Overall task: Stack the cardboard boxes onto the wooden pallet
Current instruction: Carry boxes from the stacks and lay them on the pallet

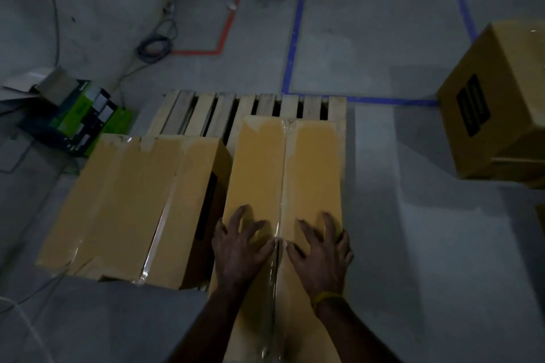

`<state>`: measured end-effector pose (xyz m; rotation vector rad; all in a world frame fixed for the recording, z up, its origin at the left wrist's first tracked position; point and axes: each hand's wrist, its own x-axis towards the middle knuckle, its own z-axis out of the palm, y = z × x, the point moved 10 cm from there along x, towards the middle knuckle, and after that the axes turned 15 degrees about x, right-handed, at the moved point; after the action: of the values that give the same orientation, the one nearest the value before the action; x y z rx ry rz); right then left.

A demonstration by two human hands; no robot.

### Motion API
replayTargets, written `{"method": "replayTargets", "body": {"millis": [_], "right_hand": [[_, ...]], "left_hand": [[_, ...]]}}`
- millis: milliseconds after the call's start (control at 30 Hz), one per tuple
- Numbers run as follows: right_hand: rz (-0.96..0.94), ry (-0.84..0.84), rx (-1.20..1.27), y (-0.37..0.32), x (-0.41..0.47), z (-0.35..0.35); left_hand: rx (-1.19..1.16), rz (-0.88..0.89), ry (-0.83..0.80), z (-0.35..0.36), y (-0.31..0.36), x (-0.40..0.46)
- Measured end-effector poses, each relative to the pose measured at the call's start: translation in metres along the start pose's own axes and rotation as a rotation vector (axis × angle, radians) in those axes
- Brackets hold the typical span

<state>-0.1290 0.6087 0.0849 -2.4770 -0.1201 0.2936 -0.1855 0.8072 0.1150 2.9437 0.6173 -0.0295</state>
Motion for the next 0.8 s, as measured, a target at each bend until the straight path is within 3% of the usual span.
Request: {"method": "replayTargets", "body": {"millis": [433,800], "right_hand": [[0.044,-0.009,-0.061,-0.042,0.053,0.18],[0.108,-0.084,-0.072,-0.016,0.065,0.265]], "left_hand": [[-0.117,0.043,-0.134,0.113,-0.153,0.078],[-0.141,0.096,-0.276,0.193,-0.193,0.091]]}}
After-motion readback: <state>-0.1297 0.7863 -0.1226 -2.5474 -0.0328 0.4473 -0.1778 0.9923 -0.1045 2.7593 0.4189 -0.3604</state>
